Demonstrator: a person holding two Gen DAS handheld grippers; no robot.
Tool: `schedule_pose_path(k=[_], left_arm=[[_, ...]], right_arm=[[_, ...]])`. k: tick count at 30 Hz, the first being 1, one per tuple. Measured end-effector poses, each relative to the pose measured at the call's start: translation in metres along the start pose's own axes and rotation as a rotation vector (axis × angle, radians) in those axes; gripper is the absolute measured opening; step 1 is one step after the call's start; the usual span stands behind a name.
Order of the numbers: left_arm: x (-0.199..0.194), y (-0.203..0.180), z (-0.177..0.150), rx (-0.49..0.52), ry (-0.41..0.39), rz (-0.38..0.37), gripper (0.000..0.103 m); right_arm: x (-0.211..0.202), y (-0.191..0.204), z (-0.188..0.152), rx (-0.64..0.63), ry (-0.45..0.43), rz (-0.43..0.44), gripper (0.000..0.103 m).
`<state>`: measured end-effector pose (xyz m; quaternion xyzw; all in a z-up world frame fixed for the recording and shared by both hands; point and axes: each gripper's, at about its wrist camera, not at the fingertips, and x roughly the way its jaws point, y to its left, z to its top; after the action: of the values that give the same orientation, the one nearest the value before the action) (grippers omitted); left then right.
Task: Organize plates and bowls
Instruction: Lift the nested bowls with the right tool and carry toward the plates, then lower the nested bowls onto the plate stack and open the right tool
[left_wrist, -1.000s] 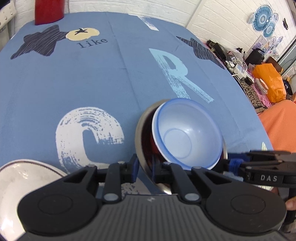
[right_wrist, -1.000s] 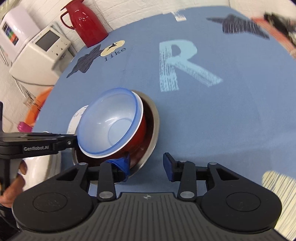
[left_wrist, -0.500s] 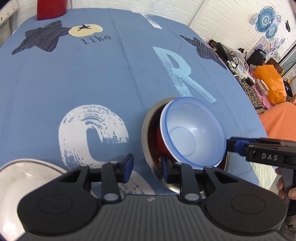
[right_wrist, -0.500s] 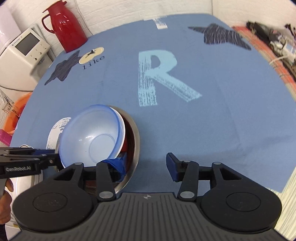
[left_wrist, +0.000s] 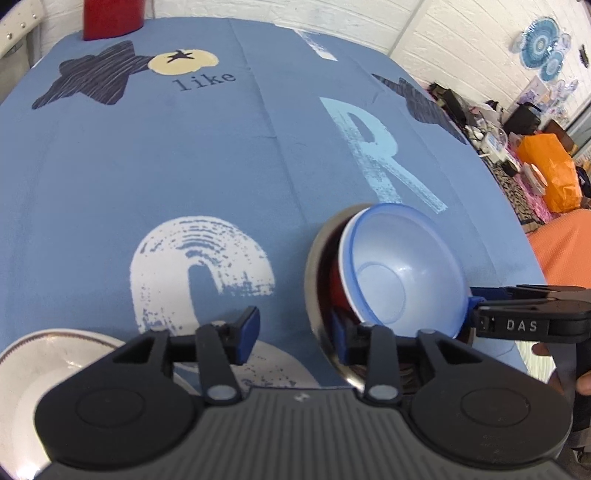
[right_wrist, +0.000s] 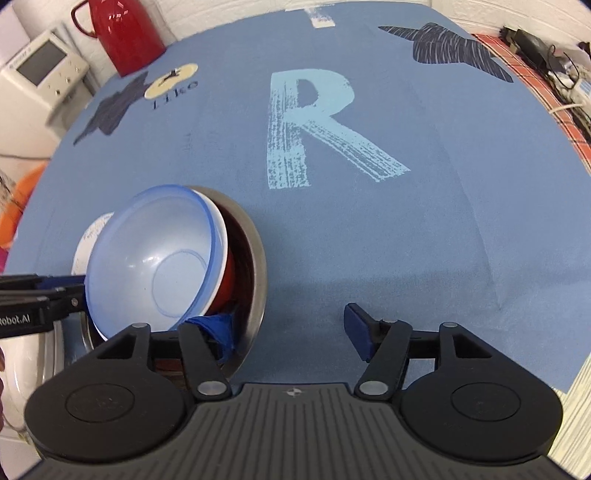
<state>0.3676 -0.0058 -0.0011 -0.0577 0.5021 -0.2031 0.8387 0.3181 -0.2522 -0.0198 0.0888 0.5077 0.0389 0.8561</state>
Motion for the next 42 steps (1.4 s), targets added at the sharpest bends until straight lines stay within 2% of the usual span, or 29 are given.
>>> schedule_pose_path(k=[3, 5, 8, 12, 17, 20, 21, 22, 24, 25, 28, 39, 42], left_arm=[[0.0, 0.003, -0.001, 0.006, -0.011, 0.016, 0.052], [0.0, 0.003, -0.002, -0.002, -0.013, 0.017, 0.053], [0.0, 0.004, -0.003, -0.002, -0.017, 0.02, 0.054], [-0.001, 0.004, -0.004, 0.001, -0.024, 0.021, 0.055], [-0.001, 0.001, -0.003, 0.011, -0.025, 0.037, 0.054], [-0.001, 0.001, -0.002, 0.014, -0.026, 0.04, 0.054], [-0.001, 0.001, -0.003, 0.017, -0.027, 0.035, 0.05], [-0.002, 0.001, -0.003, 0.017, -0.028, 0.017, 0.042], [-0.003, -0.004, -0.002, 0.021, -0.01, -0.049, 0.003], [-0.003, -0.007, -0.002, 0.03, -0.005, -0.061, 0.0], [-0.004, -0.013, -0.004, 0.053, -0.032, -0.032, 0.0], [-0.009, -0.012, -0.011, 0.045, -0.074, -0.035, 0.0], [-0.012, -0.017, -0.013, 0.069, -0.093, -0.02, 0.0]], right_arm=[[0.0, -0.001, -0.001, 0.005, -0.005, -0.001, 0.05], [-0.001, 0.0, -0.004, -0.015, -0.019, -0.003, 0.049], [0.0, 0.002, 0.0, -0.006, 0.007, -0.019, 0.049], [-0.002, 0.006, -0.004, -0.052, -0.034, -0.024, 0.048], [-0.001, 0.01, -0.001, -0.089, -0.02, -0.039, 0.049], [-0.003, 0.012, -0.002, -0.086, -0.033, -0.035, 0.041], [-0.004, 0.016, -0.005, -0.11, -0.056, -0.037, 0.032], [-0.006, 0.021, -0.008, -0.138, -0.074, -0.03, 0.017], [-0.01, 0.027, -0.01, -0.159, -0.099, -0.003, 0.003], [-0.011, 0.029, -0.01, -0.168, -0.102, 0.005, 0.0], [-0.011, 0.028, -0.013, -0.174, -0.095, 0.024, 0.0], [-0.016, 0.017, -0.025, -0.069, -0.148, 0.123, 0.001], [-0.02, 0.022, -0.028, -0.101, -0.184, 0.103, 0.001]])
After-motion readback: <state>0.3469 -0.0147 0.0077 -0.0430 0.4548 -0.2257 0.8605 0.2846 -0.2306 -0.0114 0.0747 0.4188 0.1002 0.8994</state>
